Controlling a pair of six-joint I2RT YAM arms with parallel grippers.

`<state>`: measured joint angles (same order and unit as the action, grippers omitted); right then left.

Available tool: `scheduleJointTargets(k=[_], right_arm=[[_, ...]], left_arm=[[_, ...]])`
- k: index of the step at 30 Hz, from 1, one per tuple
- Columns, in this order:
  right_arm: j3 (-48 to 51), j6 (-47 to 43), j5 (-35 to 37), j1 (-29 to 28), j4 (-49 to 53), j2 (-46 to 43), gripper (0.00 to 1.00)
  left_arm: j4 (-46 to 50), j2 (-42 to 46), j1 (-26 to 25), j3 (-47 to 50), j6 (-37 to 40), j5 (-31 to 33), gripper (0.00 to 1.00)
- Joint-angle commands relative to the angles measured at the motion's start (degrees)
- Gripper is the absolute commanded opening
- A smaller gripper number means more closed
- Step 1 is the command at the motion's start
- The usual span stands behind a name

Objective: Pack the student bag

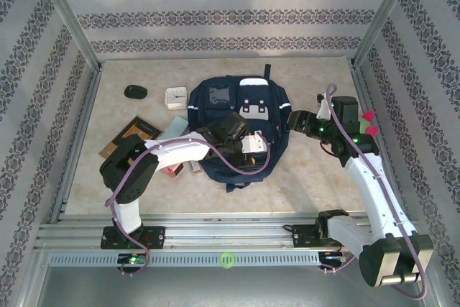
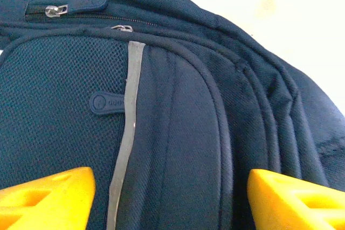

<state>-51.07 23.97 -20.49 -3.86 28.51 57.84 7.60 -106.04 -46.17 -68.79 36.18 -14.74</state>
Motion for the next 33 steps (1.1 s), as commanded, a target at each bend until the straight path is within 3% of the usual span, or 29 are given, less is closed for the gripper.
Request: scheduleJointTargets(k=[1, 8, 13, 18, 19, 21, 22, 24, 27, 28, 29, 33], right_arm=[[2.02, -0.01, -0.43, 0.28, -0.42, -0.96, 0.69], [3.52, 0.46, -0.35, 0.25, -1.44, -1.34, 0.69], [3.7, 0.49, -0.32, 0.26, -1.52, -1.12, 0.72], [4.55, 0.64, -0.35, 0.25, -1.74, -1.24, 0.72], [4.74, 0.56, -0.25, 0.29, -1.71, -1.47, 0.72], [5.07, 0.77, 0.06, 0.33, -1.8, -1.57, 0.73], [5.06, 0.85, 0.03, 0.36, -1.86, -1.59, 0.73], [5.18, 0.82, -0.08, 0.42, -2.06, -1.71, 0.74], [5.41, 0.57, -0.21, 0.6, -2.45, -1.75, 0.76], [5.14, -0.27, -0.46, 1.23, -2.49, -1.22, 0.76], [3.81, -2.09, -1.64, 2.72, -2.2, 0.3, 0.77], [1.88, -8.32, -4.09, 4.18, -2.8, 2.74, 0.77]], left_arm=[[-1.67, -1.22, -0.46, -2.7, 2.69, 2.38, 0.79], [-5.73, -2.87, -1.52, -3.15, -0.23, 3.45, 0.82], [-2.08, -5.65, -2.24, -5.88, 0.31, 3.26, 0.89], [-5.34, -7.93, -2.43, -6.52, -1.15, 10.87, 0.9], [-6.25, -8.27, -2.44, -6.37, -1.29, 12.57, 0.87], [-7.98, -8.13, -2.43, -5.63, -1.84, 14.34, 0.68], [-8.4, -7.69, -2.43, -5.25, -2.06, 14.28, 0.56], [-8.62, -7.29, -2.43, -4.99, -2.38, 14.0, 0.49], [-10.69, -4.98, -2.34, -2.73, -3.13, 11.2, 0.25], [-14.58, -1.23, -2.18, 0.92, -3.9, 7.24, 0.04], [-16.65, 3.2, -0.53, 3.08, -7.61, 0.33, 0.0], [-16.35, 8.15, 2.46, 3.74, -11.29, -8.56, 0.0]])
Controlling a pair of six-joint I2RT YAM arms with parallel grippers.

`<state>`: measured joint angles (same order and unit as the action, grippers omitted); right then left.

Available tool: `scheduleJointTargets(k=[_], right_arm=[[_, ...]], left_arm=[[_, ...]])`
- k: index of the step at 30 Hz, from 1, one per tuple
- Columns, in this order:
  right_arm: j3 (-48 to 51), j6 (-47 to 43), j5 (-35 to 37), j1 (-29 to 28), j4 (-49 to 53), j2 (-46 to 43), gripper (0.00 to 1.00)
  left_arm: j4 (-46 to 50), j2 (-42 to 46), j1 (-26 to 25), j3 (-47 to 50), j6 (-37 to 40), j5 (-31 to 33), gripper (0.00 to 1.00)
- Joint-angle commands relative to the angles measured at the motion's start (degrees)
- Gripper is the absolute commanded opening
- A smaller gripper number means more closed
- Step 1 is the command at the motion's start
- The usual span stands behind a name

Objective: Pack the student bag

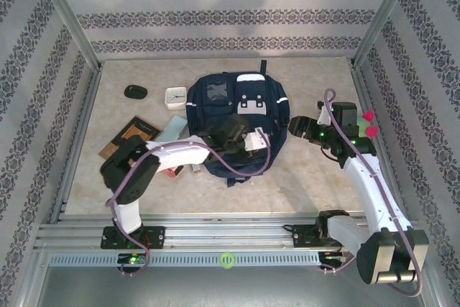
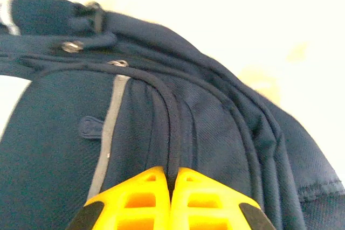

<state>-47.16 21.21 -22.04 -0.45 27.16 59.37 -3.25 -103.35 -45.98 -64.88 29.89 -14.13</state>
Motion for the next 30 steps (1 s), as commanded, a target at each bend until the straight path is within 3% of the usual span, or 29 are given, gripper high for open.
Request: scheduleJointTargets(k=[1, 7, 14, 20, 24, 30], right_arm=[[-2.02, -8.49, -2.67, 0.88, -2.13, 1.45, 0.76], [-0.59, -27.5, -1.5, 1.64, -5.59, 1.09, 0.67], [1.67, -56.03, -14.89, 4.34, -4.77, 3.47, 0.6], [-2.26, -66.52, -28.09, 3.65, -4.46, 10.28, 0.57], [-1.81, -70.17, -25.19, -2.36, -10.98, 9.98, 0.6], [-7.56, -72.64, -33.96, -5.33, -11.66, 17.25, 0.62]], left_arm=[[-5.1, 6.33, 2.61, -0.21, -4.92, -10.44, 0.0], [-2.3, 7.97, 5.04, -2.61, -6.39, -16.7, 0.0], [-1.71, 10.26, 8.3, -5.01, -7.58, -22.73, 0.0], [-0.79, 11.23, 10.05, -5.45, -6.86, -24.38, 0.0], [-0.27, 11.62, 10.36, -5.17, -5.58, -25.34, 0.0], [0.86, 11.99, 10.38, -4.76, -2.9, -27.24, 0.0]])
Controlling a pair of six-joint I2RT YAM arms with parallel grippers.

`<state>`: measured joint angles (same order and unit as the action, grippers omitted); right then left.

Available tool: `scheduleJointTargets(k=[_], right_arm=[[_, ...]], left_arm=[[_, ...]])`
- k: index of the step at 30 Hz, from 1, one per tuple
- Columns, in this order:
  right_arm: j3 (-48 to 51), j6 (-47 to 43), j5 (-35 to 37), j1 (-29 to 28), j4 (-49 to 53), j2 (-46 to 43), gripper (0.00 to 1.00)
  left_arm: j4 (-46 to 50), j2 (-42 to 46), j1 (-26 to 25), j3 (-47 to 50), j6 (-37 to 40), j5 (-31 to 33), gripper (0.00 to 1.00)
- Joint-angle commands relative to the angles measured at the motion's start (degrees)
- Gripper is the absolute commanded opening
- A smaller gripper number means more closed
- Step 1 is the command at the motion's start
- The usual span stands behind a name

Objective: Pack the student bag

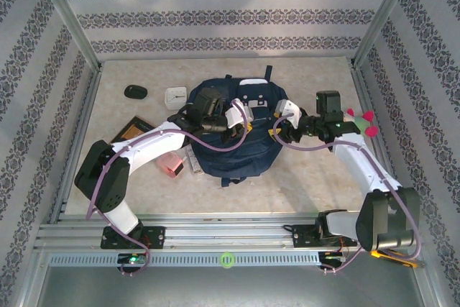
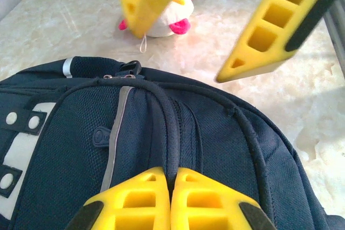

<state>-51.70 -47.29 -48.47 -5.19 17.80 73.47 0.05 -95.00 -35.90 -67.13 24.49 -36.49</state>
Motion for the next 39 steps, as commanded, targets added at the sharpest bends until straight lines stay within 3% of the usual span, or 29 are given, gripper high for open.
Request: scheduleJointTargets(k=[1, 9, 23, 25, 28, 29, 31, 33, 36, 39], right_arm=[[-4.01, -4.77, -9.58, -0.76, -2.05, 4.6, 0.62], [-11.3, -8.02, -21.21, -1.05, 4.33, 13.33, 0.61], [-17.69, -18.62, -18.79, -1.92, 23.26, 19.5, 0.58], [-18.03, -18.58, -17.49, -2.02, 23.67, 20.12, 0.47], [-19.15, -20.12, -16.23, -2.02, 24.31, 20.36, 0.0], [-19.22, -21.37, -16.47, -1.99, 24.56, 19.82, 0.0], [-18.55, -20.99, -17.16, -2.02, 22.25, 18.67, 0.0], [-18.52, -20.52, -17.78, -2.1, 20.83, 17.7, 0.0], [-18.83, -21.08, -18.31, -2.28, 20.8, 17.24, 0.0], [-18.61, -21.3, -18.5, -2.45, 20.42, 16.89, 0.0]], left_arm=[[-2.71, 3.95, 0.27, -2.25, 2.92, -5.2, 0.0], [-5.1, 4.53, 0.32, -1.25, 3.72, -5.25, 0.0], [-6.97, 4.12, 0.55, -0.63, 2.95, -2.79, 0.0], [-7.6, 4.12, 0.5, -0.55, 2.54, -2.97, 0.0], [-8.0, 3.92, 0.5, -0.59, 0.99, -2.09, 0.01], [-6.6, 3.59, 0.63, -1.26, -0.15, -1.83, 0.09], [-0.42, 2.41, 0.64, -4.27, -0.88, -2.44, 0.37], [3.75, 1.23, 0.61, -5.84, -2.01, -3.42, 0.53], [2.22, 0.98, 0.66, -4.09, -5.2, -2.44, 0.66], [3.46, -0.16, 0.64, -4.2, -5.62, -0.94, 0.68]])
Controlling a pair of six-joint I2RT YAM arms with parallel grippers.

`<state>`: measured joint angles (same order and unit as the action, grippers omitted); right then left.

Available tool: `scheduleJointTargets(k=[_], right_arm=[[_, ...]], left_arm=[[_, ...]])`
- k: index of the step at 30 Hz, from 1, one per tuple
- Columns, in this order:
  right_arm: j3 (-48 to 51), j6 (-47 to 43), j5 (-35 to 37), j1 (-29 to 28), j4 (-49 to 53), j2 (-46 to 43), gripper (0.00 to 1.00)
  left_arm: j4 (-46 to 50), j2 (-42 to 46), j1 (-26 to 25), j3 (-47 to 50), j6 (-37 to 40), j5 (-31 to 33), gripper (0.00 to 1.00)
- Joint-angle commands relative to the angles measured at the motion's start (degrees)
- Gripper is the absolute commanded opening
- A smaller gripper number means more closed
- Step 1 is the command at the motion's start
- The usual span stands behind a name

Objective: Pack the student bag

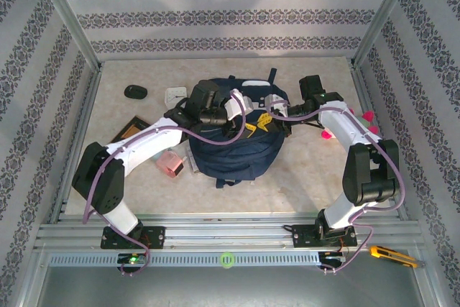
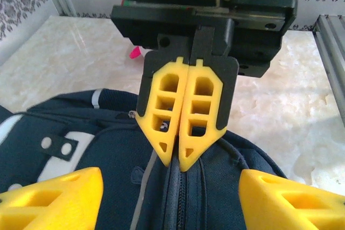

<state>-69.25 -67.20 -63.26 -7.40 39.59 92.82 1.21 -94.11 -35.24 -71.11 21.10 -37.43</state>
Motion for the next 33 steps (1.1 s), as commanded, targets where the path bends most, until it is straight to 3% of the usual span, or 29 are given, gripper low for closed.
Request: scheduleJointTargets(k=[1, 8, 10, 11, 12, 14, 16, 18, 21, 26, 33], right_arm=[[-1.12, -1.48, -3.77, -0.33, -1.36, -2.55, 0.0], [-1.37, -1.6, -4.76, -0.86, -2.14, -3.03, 0.0], [-1.56, -1.53, -5.12, -0.86, -2.46, -3.27, 0.0], [-1.72, -1.35, -5.11, -0.83, -2.59, -3.5, 0.0], [-1.76, -1.28, -5.03, -0.71, -2.59, -3.87, 0.0], [-1.52, -0.3, -5.55, 0.46, -2.76, -4.54, 0.06], [-0.49, 1.83, -6.66, 3.3, -2.69, -5.39, 0.25], [1.33, 4.23, -5.73, 7.21, -2.47, -6.33, 0.36], [5.26, 5.6, 0.77, 11.96, -2.33, -7.87, 0.42], [8.57, 5.28, 14.28, 13.37, -2.17, -7.13, 0.49], [5.43, 5.23, 14.96, 13.38, -2.0, -0.03, 0.5]], left_arm=[[2.8, -1.61, -0.01, -0.58, -2.12, 0.47, 0.69], [4.3, -7.87, 0.0, -5.17, -0.74, 0.99, 0.71], [4.64, -9.01, 0.0, -5.7, 0.08, 0.77, 0.66], [4.66, -9.16, 0.0, -5.6, 0.46, 1.26, 0.51], [4.4, -9.06, -0.01, -5.17, 0.81, 1.91, 0.27], [2.94, -8.04, 0.37, -3.62, 1.5, 1.66, 0.0], [1.92, -6.56, 1.1, -2.37, 1.73, -0.19, 0.0], [1.06, -5.0, 2.09, -1.48, 1.1, -2.81, 0.0], [-3.33, -2.2, 3.27, 0.91, -0.33, -5.48, 0.0], [-11.41, 0.69, 4.91, 3.15, -4.22, -8.26, 0.0], [-14.09, 1.51, 6.05, 0.64, -6.21, -9.97, 0.0]])
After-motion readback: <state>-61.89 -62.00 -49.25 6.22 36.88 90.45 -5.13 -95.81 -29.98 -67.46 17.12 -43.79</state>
